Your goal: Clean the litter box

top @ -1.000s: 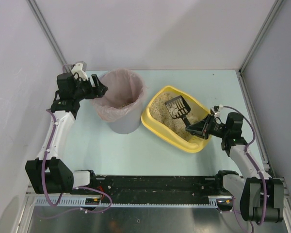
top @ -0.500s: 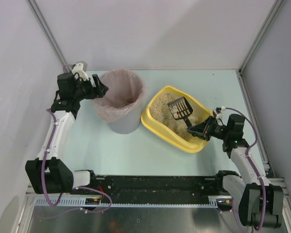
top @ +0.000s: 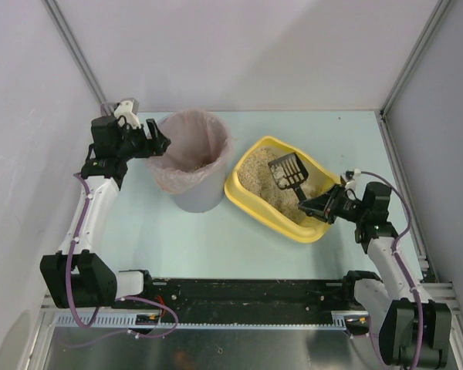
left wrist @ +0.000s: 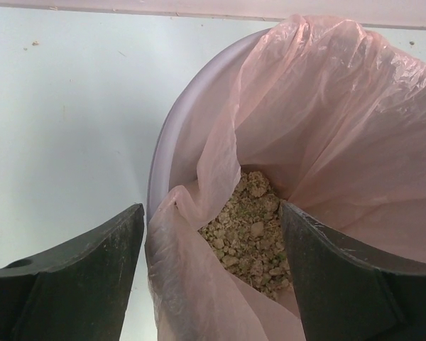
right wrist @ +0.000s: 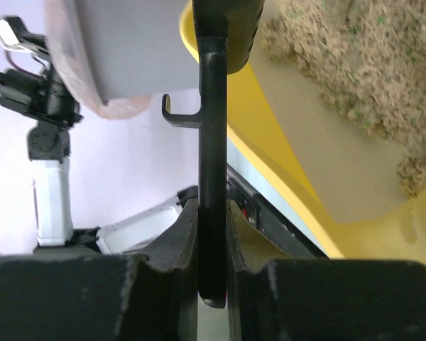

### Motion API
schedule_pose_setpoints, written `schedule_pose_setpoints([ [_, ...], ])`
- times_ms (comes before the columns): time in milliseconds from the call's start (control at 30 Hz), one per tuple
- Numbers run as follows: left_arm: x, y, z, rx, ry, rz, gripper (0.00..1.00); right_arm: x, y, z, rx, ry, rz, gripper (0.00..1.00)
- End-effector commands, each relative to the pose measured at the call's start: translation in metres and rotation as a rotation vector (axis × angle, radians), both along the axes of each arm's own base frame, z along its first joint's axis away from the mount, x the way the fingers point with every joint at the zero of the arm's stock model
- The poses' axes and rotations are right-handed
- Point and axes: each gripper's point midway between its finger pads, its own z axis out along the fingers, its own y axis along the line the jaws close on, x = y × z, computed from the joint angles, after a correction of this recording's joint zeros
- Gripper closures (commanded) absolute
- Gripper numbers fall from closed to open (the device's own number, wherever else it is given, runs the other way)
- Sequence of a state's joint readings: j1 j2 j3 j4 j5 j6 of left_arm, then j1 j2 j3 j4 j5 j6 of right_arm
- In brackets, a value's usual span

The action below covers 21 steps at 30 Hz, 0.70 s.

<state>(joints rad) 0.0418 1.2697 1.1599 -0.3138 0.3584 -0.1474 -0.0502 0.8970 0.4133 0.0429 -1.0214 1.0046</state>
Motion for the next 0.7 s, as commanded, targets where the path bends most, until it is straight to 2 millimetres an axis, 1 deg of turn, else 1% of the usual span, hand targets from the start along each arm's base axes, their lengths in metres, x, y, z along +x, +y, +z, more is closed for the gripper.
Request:
schedule_pose_setpoints([
  [0,0.000,0.007,0.028,0.042,-0.081,0.004,0.20,0.008,-0.010,0.049,0.052,-0.148,-0.057,1.00],
  [67,0.000,0.007,0.029,0.033,-0.080,0.001,0.22,0.003,-0.007,0.057,0.075,-0.146,-0.039,1.00],
  [100,0.000,0.006,0.029,0.030,-0.080,-0.006,0.25,0.001,-0.007,0.060,0.080,-0.143,-0.037,1.00],
  [133,0.000,0.005,0.030,0.027,-0.081,-0.008,0.30,0.000,-0.007,0.063,0.078,-0.143,-0.035,1.00],
  [167,-0.001,0.004,0.029,0.026,-0.080,-0.011,0.32,0.000,-0.007,0.061,0.074,-0.114,-0.049,1.00],
  [200,-0.001,0.005,0.030,0.025,-0.082,-0.009,0.34,-0.001,-0.008,0.064,0.065,-0.128,-0.054,1.00],
  [233,-0.001,0.004,0.031,0.025,-0.084,-0.011,0.35,-0.001,-0.008,0.073,0.064,-0.142,-0.060,1.00],
  [267,-0.002,0.004,0.031,0.025,-0.084,-0.011,0.36,0.000,-0.008,0.077,0.064,-0.136,-0.068,1.00],
  [300,-0.002,0.004,0.032,0.024,-0.087,-0.012,0.39,0.000,-0.008,0.083,0.071,-0.139,-0.072,1.00],
  [333,-0.002,0.004,0.033,0.025,-0.090,-0.012,0.41,-0.001,-0.007,0.094,0.074,-0.160,-0.069,1.00],
  [533,-0.003,0.002,0.034,0.015,-0.090,-0.020,0.53,0.000,-0.001,0.118,0.075,-0.152,-0.063,1.00],
  [600,-0.003,0.001,0.034,0.012,-0.088,-0.023,0.57,0.002,0.002,0.132,0.083,-0.159,-0.073,1.00],
  [633,-0.003,0.001,0.034,0.009,-0.087,-0.024,0.58,0.000,0.007,0.138,0.089,-0.167,-0.058,1.00],
  [667,-0.002,0.001,0.033,0.005,-0.084,-0.027,0.59,0.004,0.006,0.143,0.099,-0.168,-0.072,1.00],
])
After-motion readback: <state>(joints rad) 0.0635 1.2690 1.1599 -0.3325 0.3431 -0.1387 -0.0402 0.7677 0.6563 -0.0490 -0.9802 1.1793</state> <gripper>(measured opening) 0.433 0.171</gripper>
